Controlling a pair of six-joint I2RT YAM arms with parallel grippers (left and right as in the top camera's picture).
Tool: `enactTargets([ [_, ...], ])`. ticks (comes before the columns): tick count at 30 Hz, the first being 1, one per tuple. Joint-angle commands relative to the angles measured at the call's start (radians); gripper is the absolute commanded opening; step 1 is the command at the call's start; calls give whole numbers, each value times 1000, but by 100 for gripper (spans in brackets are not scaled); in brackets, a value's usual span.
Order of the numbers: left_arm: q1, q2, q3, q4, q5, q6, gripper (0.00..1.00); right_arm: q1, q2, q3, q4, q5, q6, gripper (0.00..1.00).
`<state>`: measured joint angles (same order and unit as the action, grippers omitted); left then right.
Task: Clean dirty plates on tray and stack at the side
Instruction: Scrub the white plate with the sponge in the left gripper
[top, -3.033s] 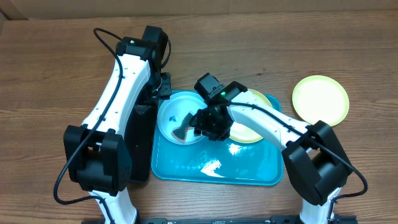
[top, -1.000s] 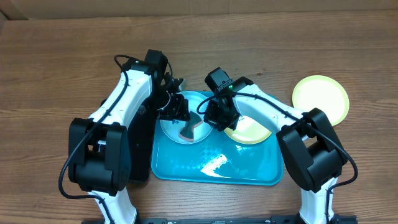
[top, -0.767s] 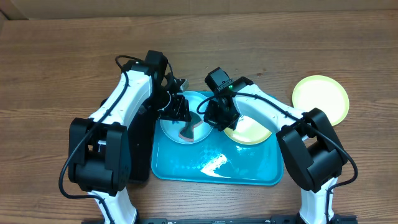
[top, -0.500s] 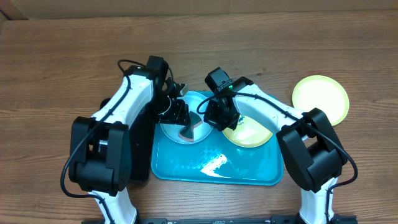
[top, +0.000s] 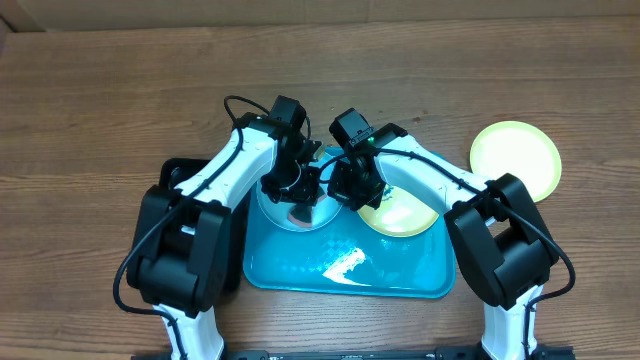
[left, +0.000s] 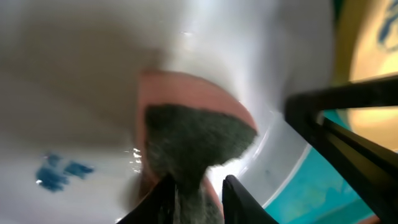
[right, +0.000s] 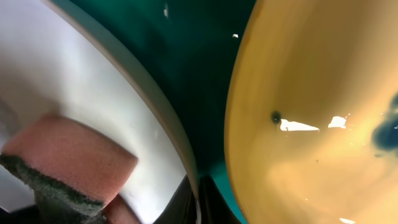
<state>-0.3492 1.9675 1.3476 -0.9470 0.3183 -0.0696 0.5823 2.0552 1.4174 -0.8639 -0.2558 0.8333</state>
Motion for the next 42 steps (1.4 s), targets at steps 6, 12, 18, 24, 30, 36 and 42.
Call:
enactTargets([
  [6,4,23,-10,18,-41,-36,42,-8,1,2,6,-11,-1,4],
  [12,4,24,-42,34,-67,-36,13,-8,1,2,6,-11,-1,4],
  [18,10,24,-75,51,-69,-63,4,-8,1,2,5,-11,0,4],
  [24,26,24,-75,58,-207,-119,4,-8,1,2,-2,-11,0,4],
  [30,63,24,-75,38,-302,-187,4,-9,1,2,-6,-12,0,4],
  [36,72,21,-73,36,-413,-239,4,-16,1,2,-6,-16,0,4],
  [42,72,0,-60,32,-491,-284,4,-18,1,2,-8,-16,0,4],
])
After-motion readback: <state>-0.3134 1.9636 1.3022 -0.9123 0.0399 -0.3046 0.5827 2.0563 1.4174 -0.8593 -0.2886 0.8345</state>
